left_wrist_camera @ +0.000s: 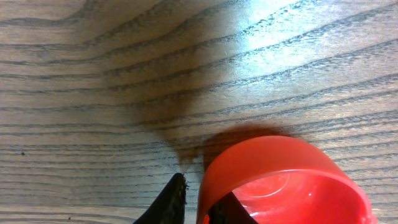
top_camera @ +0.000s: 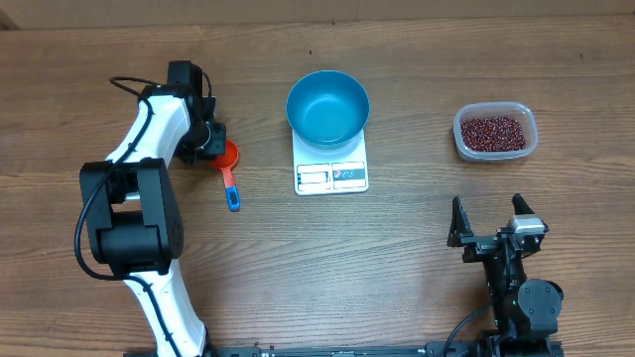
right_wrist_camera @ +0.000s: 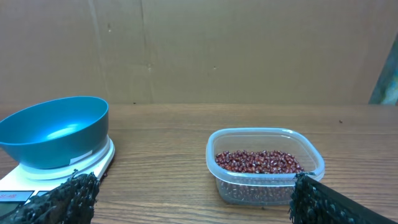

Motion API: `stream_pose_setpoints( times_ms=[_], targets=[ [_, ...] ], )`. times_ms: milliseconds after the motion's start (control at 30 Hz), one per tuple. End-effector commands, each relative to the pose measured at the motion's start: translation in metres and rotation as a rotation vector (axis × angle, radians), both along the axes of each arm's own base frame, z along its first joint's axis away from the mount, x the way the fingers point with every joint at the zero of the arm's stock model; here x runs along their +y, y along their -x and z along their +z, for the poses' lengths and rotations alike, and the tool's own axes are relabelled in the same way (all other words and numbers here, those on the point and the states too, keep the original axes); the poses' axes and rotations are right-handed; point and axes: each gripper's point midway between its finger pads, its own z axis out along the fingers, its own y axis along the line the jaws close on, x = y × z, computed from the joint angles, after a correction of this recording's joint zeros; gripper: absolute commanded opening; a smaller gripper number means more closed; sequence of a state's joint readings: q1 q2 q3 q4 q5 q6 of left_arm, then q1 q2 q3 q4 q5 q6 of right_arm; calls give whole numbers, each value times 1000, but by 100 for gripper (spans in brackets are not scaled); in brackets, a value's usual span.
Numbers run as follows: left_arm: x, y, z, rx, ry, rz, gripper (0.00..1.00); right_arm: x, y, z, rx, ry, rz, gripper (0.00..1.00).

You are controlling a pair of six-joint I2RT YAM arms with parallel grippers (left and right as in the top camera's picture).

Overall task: Scoop item into bowl and weigh 150g on scale
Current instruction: 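Close the left gripper on the red scoop's rim, then lift the red scoop with the left gripper and swing it right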

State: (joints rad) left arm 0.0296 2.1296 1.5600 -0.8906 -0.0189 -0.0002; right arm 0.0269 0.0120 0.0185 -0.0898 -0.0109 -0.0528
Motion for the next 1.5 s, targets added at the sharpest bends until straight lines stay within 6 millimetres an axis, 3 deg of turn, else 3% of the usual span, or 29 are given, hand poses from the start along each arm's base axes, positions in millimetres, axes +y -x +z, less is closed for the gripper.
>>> stream_pose_setpoints(
  times_ms=[0,367,733,867,1067,1100,1133,1167,1333,1467],
  targets=[
    [-4,0,0,-2,13,-3,13,0,0,-2,-4,1,-4,100],
    [-4,0,0,-4,13,-3,4,0,0,-2,-4,1,-4,100],
    [-5,3,1,9,19,4,4,0,0,-2,-4,1,-4,100],
    [-5,7,11,13,21,8,4,0,0,-2,-4,1,-4,100],
    [-5,9,70,-96,20,22,4,0,0,-2,-4,1,-4,100],
    [-5,10,96,-149,20,23,4,0,0,-2,-4,1,-4,100],
    [-5,12,104,-165,20,25,4,0,0,-2,-4,1,-4,100],
    [-5,18,127,-205,19,25,4,0,0,-2,-4,1,-4,100],
    [-3,33,172,-293,2,28,4,0,0,-2,-4,1,-4,100],
    [-3,46,192,-322,8,51,4,0,0,-2,-4,1,-4,100]
  ],
)
